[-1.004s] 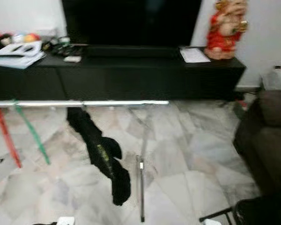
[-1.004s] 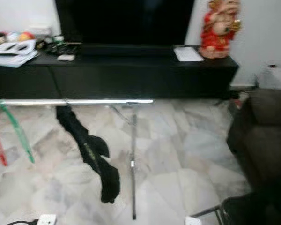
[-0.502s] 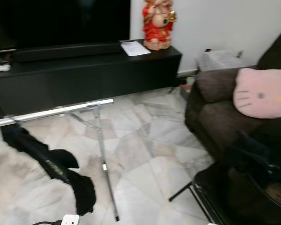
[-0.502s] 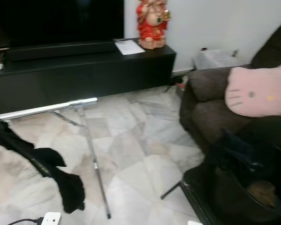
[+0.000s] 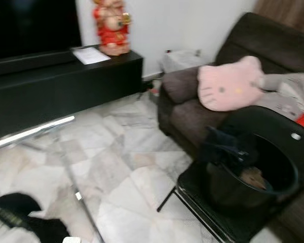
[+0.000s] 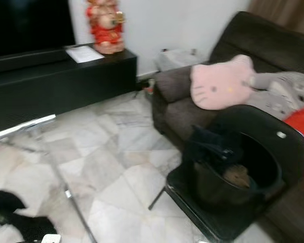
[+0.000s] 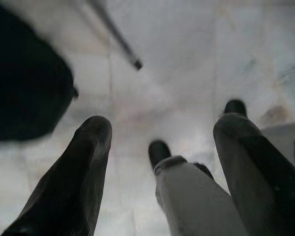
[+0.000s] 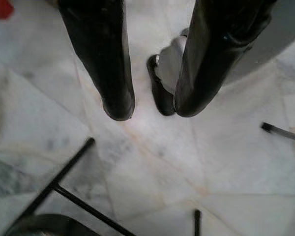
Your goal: Hang hanger
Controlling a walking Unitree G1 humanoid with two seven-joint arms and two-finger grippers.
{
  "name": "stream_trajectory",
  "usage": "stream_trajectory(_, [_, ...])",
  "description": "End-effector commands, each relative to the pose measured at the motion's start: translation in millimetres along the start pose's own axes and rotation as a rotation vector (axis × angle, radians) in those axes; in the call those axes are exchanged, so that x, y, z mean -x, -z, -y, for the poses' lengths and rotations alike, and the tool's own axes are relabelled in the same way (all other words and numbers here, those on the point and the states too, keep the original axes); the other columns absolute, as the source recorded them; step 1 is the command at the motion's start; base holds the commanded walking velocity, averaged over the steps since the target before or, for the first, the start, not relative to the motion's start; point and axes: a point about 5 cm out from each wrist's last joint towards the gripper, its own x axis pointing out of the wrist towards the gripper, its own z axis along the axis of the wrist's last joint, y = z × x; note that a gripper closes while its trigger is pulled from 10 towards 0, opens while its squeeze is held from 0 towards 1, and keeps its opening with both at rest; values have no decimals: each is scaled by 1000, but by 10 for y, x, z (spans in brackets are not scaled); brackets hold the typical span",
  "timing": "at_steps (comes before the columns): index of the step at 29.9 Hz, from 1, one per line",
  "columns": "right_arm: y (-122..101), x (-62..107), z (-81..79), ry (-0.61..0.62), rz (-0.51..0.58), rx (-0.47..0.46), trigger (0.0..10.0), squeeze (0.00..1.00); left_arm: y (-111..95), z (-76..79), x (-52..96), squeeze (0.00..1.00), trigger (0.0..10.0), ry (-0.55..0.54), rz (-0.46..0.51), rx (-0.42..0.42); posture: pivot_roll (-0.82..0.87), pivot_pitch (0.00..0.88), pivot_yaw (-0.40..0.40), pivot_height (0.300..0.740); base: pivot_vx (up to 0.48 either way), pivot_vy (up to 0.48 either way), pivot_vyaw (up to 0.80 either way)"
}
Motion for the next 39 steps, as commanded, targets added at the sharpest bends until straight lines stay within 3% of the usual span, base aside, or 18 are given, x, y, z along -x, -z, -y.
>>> stream_trajectory(1, [2,-5,-38,-6,0,-8,10000,0,137,-56,34,0,10000,-18,-44,12,-119,62,-19,740,0,0,-719])
stream_trajectory(17, [6,-4,-37,-6,0,-8,10000,0,137,-54,33,0,10000,-17,-44,12,-119,62,-19,740,0,0,-719])
stream_trajectory(20, [-125,-61,-298,-17,18,0,10000,0,176,22,32,0,10000,12,-48,17,-115,52,-16,740,0,0,0])
stream_trajectory(39, [-90,-50,-260,-15,20,-4,10000,0,188,22,34,0,10000,12,-52,16,-113,66,-17,740,0,0,0])
